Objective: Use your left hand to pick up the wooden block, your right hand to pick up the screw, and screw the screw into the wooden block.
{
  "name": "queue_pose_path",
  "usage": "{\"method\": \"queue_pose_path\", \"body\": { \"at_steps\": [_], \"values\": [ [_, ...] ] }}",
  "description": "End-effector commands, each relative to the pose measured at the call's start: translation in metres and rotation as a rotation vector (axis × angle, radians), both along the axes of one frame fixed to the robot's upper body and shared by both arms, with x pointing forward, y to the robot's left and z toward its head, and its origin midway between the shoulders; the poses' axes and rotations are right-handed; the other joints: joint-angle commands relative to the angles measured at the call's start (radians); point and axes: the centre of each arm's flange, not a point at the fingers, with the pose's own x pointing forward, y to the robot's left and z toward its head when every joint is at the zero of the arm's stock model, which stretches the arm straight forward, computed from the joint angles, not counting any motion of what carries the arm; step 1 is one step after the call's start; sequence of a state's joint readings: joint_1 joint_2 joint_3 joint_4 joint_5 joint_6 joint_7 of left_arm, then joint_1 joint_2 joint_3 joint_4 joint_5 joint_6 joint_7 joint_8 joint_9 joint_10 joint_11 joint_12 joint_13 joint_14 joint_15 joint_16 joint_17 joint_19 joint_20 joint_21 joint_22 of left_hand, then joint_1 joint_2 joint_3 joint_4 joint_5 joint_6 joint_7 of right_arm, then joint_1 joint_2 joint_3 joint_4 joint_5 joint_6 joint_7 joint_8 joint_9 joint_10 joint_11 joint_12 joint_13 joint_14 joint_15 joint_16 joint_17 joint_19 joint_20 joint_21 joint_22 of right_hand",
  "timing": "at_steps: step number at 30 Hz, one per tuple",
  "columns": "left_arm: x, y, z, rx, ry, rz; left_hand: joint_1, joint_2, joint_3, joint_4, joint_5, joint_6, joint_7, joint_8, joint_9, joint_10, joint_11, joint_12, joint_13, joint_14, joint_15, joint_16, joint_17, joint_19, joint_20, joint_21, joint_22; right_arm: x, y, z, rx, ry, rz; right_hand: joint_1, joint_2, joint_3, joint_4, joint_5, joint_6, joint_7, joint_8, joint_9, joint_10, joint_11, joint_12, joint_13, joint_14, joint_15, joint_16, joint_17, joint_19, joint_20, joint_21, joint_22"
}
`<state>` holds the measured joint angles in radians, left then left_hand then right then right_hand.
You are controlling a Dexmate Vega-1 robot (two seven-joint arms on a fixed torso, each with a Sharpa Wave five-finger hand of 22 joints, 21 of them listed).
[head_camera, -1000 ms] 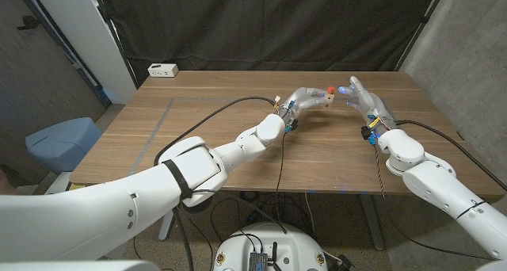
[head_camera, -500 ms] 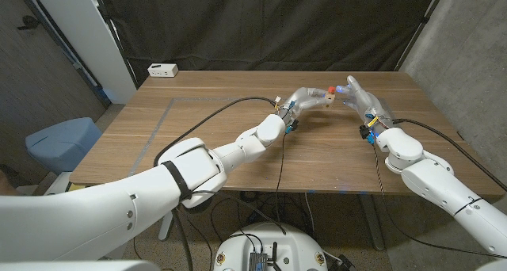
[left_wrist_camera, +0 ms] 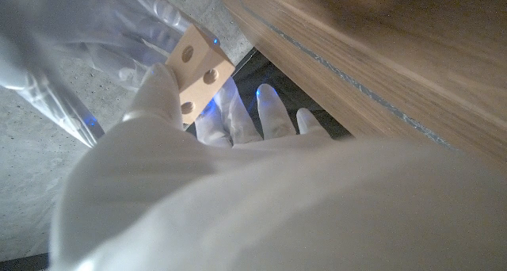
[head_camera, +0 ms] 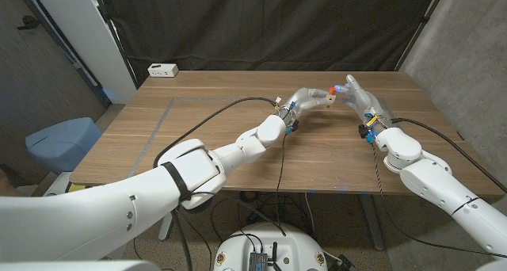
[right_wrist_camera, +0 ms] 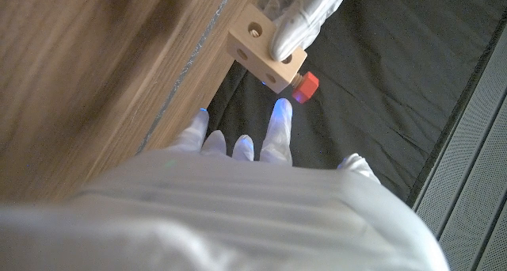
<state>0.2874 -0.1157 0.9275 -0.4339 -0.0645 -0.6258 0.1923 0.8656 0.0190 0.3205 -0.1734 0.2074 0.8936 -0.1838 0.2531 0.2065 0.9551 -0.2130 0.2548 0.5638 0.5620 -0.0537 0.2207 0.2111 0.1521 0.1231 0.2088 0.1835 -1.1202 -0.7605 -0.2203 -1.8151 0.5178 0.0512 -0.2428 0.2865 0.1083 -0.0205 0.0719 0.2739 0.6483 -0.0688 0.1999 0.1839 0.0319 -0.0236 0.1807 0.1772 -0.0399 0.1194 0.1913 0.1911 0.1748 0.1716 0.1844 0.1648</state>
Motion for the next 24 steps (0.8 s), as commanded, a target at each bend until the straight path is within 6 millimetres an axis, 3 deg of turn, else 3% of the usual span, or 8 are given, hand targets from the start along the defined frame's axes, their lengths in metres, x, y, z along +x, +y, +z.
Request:
{"method": "queue_pose_path", "body": {
  "at_steps": [1,24],
  "values": [
    [-0.0004,0.0020,-0.0026,-0.004,0.000,-0.003,0.047,0.060,0.029,0.020,0.005,0.092,0.020,0.009,0.002,0.016,-0.004,0.005,0.016,0.005,-0.091,-0.002,0.004,0.007,0.000,0.002,0.003,0.0004,0.0035,0.0020,0.001,-0.002,-0.005,-0.001,0.006,-0.004,-0.001,0.006,0.029,0.000,0.011,0.002,0.010,-0.007,0.007,0.002,-0.005,0.005,0.004,0.003,-0.007,0.005,0.000,0.005],
    [0.0013,0.0032,-0.0027,-0.003,0.009,-0.002,0.046,0.060,0.029,0.021,0.005,0.091,0.019,0.009,0.002,0.016,-0.004,0.005,0.016,0.005,-0.091,-0.002,0.004,0.007,0.000,0.002,0.003,-0.0032,0.0061,-0.0008,0.015,-0.010,-0.030,0.008,0.013,0.002,-0.006,0.010,0.132,0.012,0.032,0.000,0.057,-0.038,0.018,0.001,0.021,-0.011,0.014,0.000,0.013,0.015,0.007,0.005]
  ]
}}
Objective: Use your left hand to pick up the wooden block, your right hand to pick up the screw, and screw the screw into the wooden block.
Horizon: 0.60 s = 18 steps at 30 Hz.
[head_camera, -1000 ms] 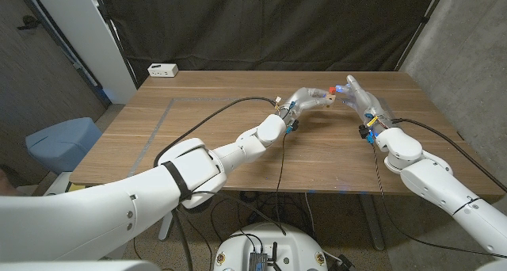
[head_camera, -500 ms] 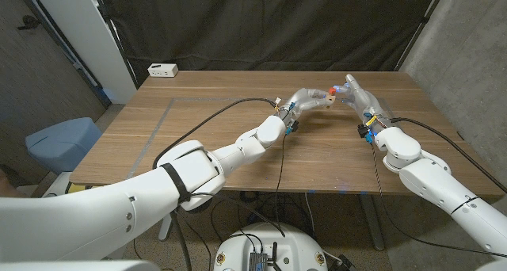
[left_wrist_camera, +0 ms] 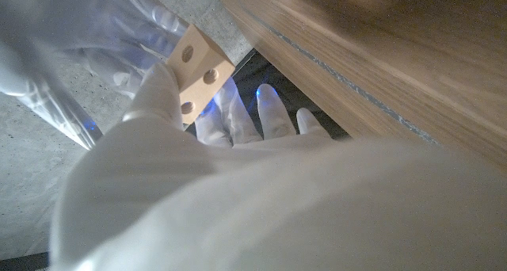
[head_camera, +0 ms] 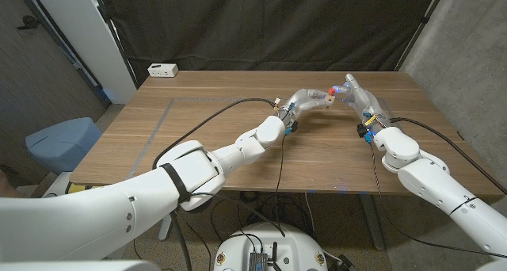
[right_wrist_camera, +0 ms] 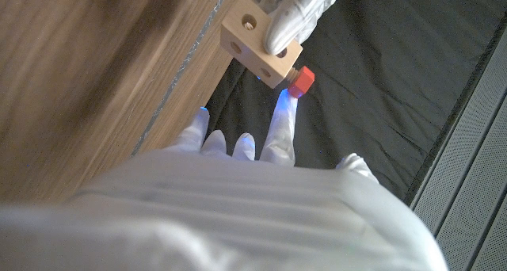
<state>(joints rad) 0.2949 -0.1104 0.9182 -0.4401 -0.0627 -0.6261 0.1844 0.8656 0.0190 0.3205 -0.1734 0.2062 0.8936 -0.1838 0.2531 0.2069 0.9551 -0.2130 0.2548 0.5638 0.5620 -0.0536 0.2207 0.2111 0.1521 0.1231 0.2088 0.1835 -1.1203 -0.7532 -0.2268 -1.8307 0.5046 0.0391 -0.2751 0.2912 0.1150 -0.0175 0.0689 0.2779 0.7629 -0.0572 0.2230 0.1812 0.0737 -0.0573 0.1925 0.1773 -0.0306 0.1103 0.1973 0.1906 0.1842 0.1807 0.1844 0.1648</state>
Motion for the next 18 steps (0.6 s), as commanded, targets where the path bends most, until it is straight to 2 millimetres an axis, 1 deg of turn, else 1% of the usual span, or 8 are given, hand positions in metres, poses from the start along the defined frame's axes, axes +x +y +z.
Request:
{"method": "queue_pose_path", "body": {
  "at_steps": [1,7,10,12,18],
  "values": [
    [0.0004,0.0006,-0.0003,-0.001,0.004,0.000,0.045,0.060,0.029,0.021,0.006,0.091,0.019,0.009,0.002,0.016,-0.004,0.005,0.016,0.005,-0.091,-0.002,0.004,0.007,0.000,0.002,0.003,-0.0019,0.0015,-0.0015,0.007,-0.005,-0.015,0.004,0.007,-0.001,-0.003,0.006,0.019,0.001,0.009,0.003,0.017,-0.004,0.007,0.001,0.013,-0.003,0.008,0.001,0.005,0.007,0.008,0.005],
    [0.0006,0.0005,-0.0008,-0.003,0.006,0.001,0.046,0.061,0.030,0.021,0.006,0.090,0.021,0.008,0.002,0.015,-0.004,0.005,0.016,0.005,-0.092,-0.001,0.005,0.007,0.000,0.002,0.003,-0.0028,0.0016,-0.0004,0.001,-0.005,-0.017,0.007,0.009,0.001,-0.004,0.007,0.038,0.004,0.011,0.002,0.028,-0.005,0.008,0.001,0.022,-0.003,0.010,0.000,0.011,0.007,0.009,0.005],
    [0.0006,0.0004,-0.0007,-0.004,0.007,0.001,0.045,0.060,0.029,0.021,0.006,0.090,0.020,0.008,0.002,0.015,-0.004,0.005,0.016,0.006,-0.091,-0.001,0.004,0.007,0.000,0.002,0.003,-0.0026,0.0015,-0.0002,0.002,-0.002,-0.018,0.008,0.010,0.002,-0.005,0.007,0.048,0.006,0.012,0.002,0.033,-0.012,0.008,0.001,0.024,-0.006,0.010,0.000,0.013,0.007,0.009,0.005],
    [0.0007,0.0003,-0.0006,-0.003,0.007,0.001,0.045,0.060,0.029,0.021,0.006,0.091,0.020,0.008,0.002,0.015,-0.004,0.005,0.016,0.006,-0.092,-0.001,0.004,0.007,0.000,0.002,0.003,-0.0024,0.0015,-0.0001,0.003,0.000,-0.018,0.009,0.010,0.002,-0.005,0.007,0.054,0.007,0.013,0.002,0.035,-0.011,0.008,0.001,0.025,-0.007,0.011,0.000,0.014,0.008,0.009,0.005],
    [0.0009,-0.0013,-0.0002,0.001,0.011,0.001,0.045,0.061,0.030,0.021,0.006,0.091,0.020,0.008,0.002,0.015,-0.004,0.005,0.016,0.006,-0.091,-0.002,0.004,0.007,0.000,0.002,0.003,-0.0030,0.0019,-0.0002,0.003,0.002,-0.020,0.010,0.011,0.003,-0.006,0.008,0.070,0.011,0.014,0.002,0.046,-0.018,0.010,0.001,0.030,-0.010,0.011,0.000,0.017,0.007,0.009,0.005]
  ]
}}
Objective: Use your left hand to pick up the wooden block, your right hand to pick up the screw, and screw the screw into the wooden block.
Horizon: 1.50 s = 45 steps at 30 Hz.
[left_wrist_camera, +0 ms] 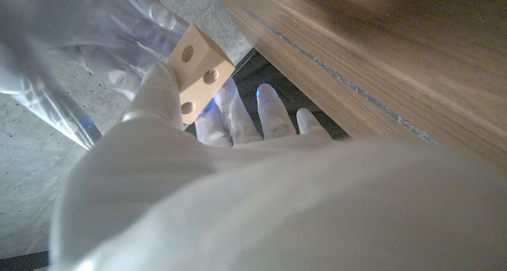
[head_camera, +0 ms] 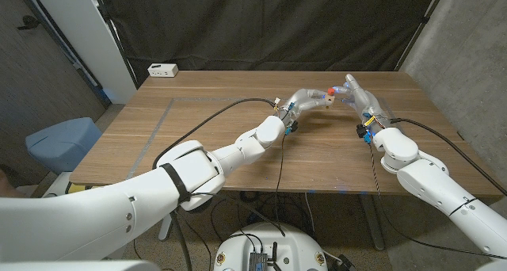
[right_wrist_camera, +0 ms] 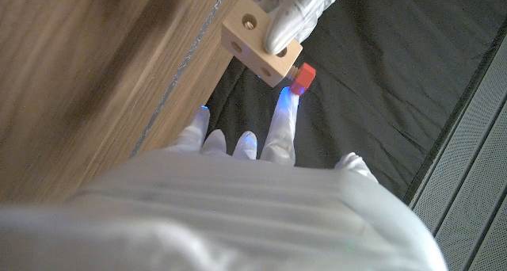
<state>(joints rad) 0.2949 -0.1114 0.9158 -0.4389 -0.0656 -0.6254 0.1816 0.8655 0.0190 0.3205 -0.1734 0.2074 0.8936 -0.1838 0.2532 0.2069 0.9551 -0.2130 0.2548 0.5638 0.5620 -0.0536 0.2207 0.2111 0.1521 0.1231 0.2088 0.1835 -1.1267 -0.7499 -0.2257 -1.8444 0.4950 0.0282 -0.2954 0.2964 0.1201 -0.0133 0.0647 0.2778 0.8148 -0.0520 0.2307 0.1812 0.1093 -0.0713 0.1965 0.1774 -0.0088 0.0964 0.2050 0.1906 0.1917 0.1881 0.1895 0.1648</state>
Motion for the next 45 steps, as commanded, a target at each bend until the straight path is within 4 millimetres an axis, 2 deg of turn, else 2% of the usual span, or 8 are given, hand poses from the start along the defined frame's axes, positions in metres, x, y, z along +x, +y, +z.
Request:
{"method": "queue_pose_path", "body": {
  "at_steps": [1,45],
  "values": [
    [0.001,-0.002,0.000,0.003,0.008,0.001,0.045,0.061,0.030,0.021,0.005,0.091,0.020,0.008,0.001,0.015,-0.004,0.005,0.016,0.006,-0.091,-0.002,0.004,0.007,0.000,0.002,0.003,-0.001,0.000,0.000,-0.003,0.002,-0.006,0.005,0.006,-0.001,-0.001,0.008,0.019,0.007,0.007,0.002,0.011,-0.005,0.006,0.001,0.010,0.004,0.004,0.000,0.010,0.000,0.004,0.005],
    [-0.004,-0.002,-0.005,-0.001,-0.002,-0.018,0.044,0.061,0.032,0.021,0.005,0.091,0.023,0.008,0.001,0.016,-0.004,0.005,0.016,0.008,-0.091,-0.002,0.004,0.008,0.000,0.003,0.004,-0.019,-0.003,-0.012,0.022,0.007,-0.043,0.014,0.010,0.005,-0.005,0.011,0.089,0.014,0.006,0.002,0.056,-0.011,0.005,0.001,0.039,-0.009,0.007,-0.001,0.032,0.002,0.004,0.004]
  ]
}}
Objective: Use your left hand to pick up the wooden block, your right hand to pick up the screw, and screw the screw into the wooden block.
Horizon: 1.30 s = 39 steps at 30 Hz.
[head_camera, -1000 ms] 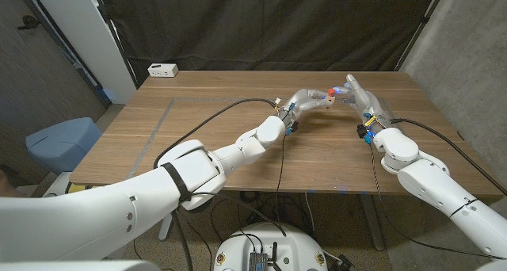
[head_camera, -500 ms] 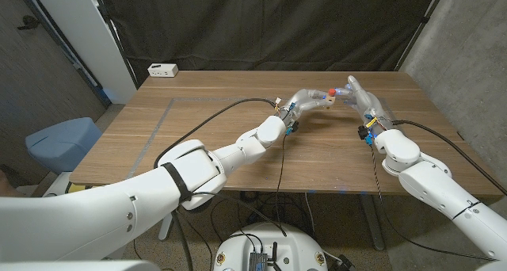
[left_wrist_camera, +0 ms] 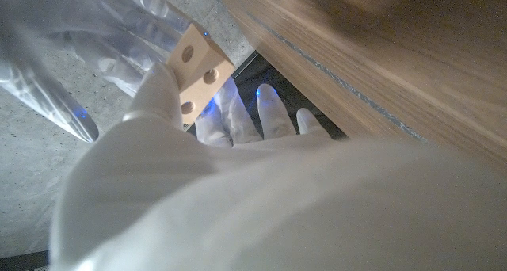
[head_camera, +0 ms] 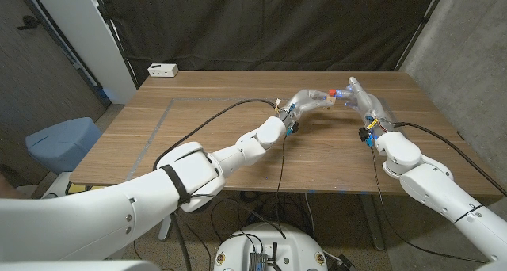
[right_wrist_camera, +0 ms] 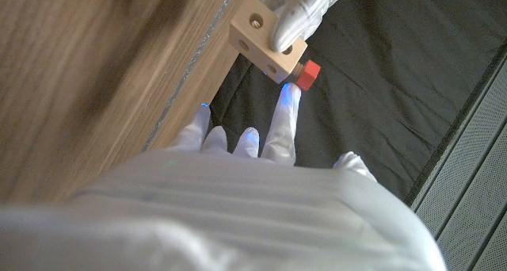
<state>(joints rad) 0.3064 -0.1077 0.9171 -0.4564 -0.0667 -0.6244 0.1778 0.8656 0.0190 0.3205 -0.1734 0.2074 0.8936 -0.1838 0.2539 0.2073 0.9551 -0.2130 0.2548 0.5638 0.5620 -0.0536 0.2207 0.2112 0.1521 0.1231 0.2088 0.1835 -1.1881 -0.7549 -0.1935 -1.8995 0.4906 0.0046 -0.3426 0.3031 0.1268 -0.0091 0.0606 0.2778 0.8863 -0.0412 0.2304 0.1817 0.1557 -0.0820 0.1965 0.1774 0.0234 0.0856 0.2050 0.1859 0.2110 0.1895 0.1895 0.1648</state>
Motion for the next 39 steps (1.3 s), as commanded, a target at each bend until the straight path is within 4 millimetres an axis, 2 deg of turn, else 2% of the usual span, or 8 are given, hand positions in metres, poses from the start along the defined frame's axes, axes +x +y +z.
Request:
{"method": "queue_pose_path", "body": {
  "at_steps": [1,24,39],
  "values": [
    [-0.002,0.001,-0.002,-0.001,-0.005,-0.007,0.043,0.062,0.032,0.022,0.005,0.091,0.024,0.007,0.001,0.016,-0.004,0.005,0.016,0.007,-0.091,-0.002,0.004,0.008,0.000,0.002,0.004,-0.006,0.000,-0.003,0.005,-0.005,-0.009,0.008,0.004,0.001,-0.001,0.011,0.022,0.004,0.007,0.001,0.013,0.000,0.006,0.001,0.008,0.002,0.006,0.003,0.013,0.000,0.004,0.004],
    [-0.005,0.002,-0.003,0.000,-0.014,-0.011,0.044,0.061,0.032,0.020,0.006,0.094,0.020,0.008,0.001,0.017,-0.004,0.005,0.016,0.008,-0.092,-0.002,0.004,0.008,0.000,0.002,0.004,-0.015,0.000,-0.005,-0.005,-0.005,-0.007,0.012,0.005,0.004,-0.002,0.012,0.106,0.018,0.019,0.001,0.048,-0.004,0.006,0.001,0.024,-0.002,0.006,0.003,0.018,0.002,0.001,0.004],
    [-0.006,0.003,-0.003,0.003,-0.016,-0.015,0.044,0.063,0.033,0.021,0.006,0.092,0.021,0.007,0.001,0.017,-0.004,0.005,0.016,0.007,-0.090,-0.002,0.005,0.008,0.001,0.002,0.004,-0.017,0.002,-0.004,-0.018,-0.005,0.009,0.013,0.007,0.005,-0.002,0.013,0.127,0.020,0.017,0.001,0.061,-0.006,0.005,0.001,0.028,-0.005,0.005,0.003,0.016,0.002,0.000,0.004]
  ]
}}
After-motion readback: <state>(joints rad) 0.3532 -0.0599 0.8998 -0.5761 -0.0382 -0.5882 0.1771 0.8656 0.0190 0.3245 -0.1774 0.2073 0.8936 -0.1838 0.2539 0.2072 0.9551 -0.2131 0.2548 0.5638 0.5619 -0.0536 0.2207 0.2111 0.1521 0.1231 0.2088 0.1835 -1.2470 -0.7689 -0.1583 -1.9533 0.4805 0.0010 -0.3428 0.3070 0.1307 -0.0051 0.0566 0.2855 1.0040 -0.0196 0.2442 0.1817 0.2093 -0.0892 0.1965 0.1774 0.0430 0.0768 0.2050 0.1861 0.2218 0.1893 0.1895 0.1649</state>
